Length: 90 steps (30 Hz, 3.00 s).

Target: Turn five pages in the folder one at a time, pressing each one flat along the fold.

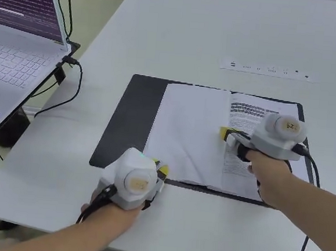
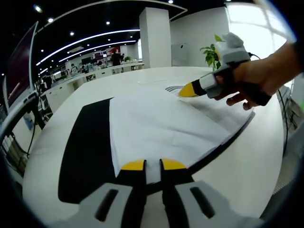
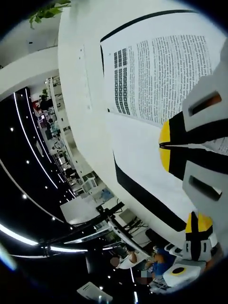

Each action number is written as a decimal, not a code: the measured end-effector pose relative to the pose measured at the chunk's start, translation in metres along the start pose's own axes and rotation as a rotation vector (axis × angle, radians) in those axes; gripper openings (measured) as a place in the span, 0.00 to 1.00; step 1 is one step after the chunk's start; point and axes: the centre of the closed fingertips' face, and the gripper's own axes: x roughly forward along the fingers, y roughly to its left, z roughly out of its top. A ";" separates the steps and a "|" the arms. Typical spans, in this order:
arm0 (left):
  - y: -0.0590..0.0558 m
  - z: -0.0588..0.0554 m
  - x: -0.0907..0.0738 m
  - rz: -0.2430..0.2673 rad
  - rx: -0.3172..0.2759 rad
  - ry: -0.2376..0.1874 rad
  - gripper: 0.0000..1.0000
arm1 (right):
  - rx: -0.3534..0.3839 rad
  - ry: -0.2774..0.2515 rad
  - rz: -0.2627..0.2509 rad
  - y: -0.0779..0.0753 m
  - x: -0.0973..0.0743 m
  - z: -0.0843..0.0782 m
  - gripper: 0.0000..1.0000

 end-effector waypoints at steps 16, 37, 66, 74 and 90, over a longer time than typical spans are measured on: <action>0.002 -0.001 0.001 0.013 -0.006 -0.033 0.09 | -0.032 -0.050 -0.026 -0.009 0.017 0.017 0.00; 0.001 0.001 -0.001 0.030 0.004 -0.064 0.08 | -0.063 -0.089 -0.065 -0.028 0.051 0.048 0.00; 0.001 0.000 0.001 0.034 -0.021 -0.095 0.08 | -0.139 -0.102 -0.130 -0.067 0.106 0.071 0.00; 0.001 -0.001 0.001 0.034 -0.021 -0.096 0.08 | -0.110 -0.099 -0.098 -0.057 0.090 0.060 0.00; 0.001 -0.001 0.000 0.032 -0.026 -0.100 0.08 | -0.085 -0.086 -0.055 -0.043 0.066 0.040 0.00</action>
